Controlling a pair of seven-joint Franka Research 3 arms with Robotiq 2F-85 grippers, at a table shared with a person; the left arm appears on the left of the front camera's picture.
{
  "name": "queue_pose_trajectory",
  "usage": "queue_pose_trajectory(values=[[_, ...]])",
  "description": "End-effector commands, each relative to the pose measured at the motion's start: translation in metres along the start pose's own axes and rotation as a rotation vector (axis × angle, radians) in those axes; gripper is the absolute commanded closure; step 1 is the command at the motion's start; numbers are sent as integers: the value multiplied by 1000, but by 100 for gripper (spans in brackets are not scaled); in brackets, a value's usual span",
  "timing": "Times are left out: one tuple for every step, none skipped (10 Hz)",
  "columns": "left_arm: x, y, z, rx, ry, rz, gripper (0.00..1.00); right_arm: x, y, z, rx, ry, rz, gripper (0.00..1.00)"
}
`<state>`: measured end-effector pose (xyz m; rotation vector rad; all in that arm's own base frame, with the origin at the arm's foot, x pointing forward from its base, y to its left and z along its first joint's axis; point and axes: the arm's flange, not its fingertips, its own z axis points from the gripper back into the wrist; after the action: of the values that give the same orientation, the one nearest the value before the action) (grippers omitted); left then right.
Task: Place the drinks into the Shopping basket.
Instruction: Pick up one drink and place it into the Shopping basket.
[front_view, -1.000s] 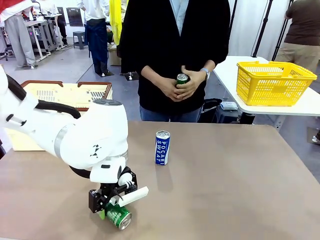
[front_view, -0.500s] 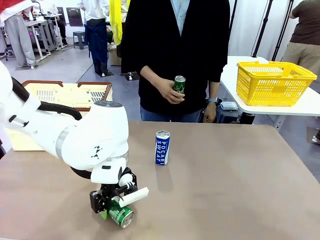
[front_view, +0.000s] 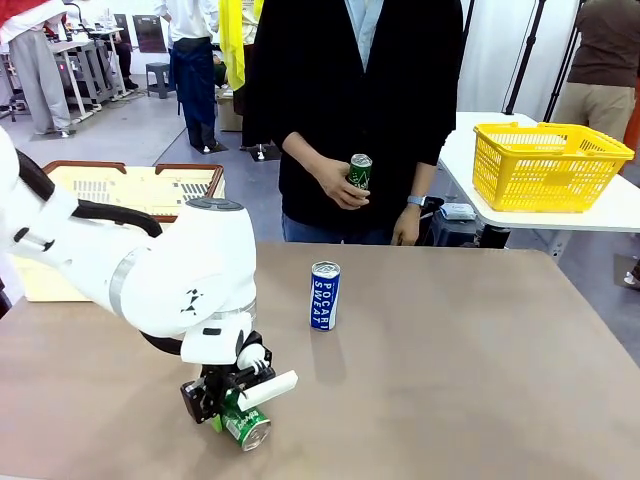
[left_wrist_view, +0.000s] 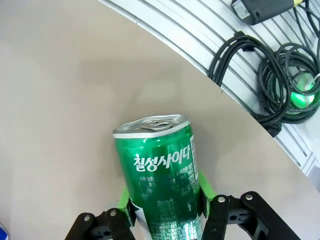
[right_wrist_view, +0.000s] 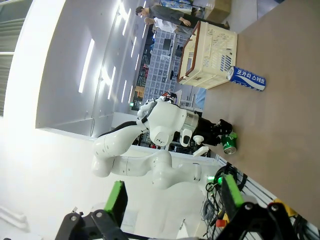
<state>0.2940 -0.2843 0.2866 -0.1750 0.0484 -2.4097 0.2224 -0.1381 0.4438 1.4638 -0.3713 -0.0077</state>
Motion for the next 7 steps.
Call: queue_pose_trajectory(values=[[-6, -42, 11, 30, 25, 54, 100, 3, 8, 0, 14, -8, -16, 0], [-10, -50, 36, 33, -3, 91, 100, 3, 8, 0, 14, -8, -16, 0], [-14, -64, 76, 36, -36, 144, 100, 3, 8, 0, 14, -8, -16, 0], [-17, -84, 126, 38, -71, 244, 100, 3, 8, 0, 14, -8, -16, 0], [-24, -102, 163, 37, -84, 373, 100, 3, 8, 0, 14, -8, -16, 0], [-42, -119, 195, 19, -102, 523, 100, 3, 8, 0, 14, -8, -16, 0], [-65, -136, 225, 12, -145, 675, 100, 3, 8, 0, 14, -8, -16, 0]])
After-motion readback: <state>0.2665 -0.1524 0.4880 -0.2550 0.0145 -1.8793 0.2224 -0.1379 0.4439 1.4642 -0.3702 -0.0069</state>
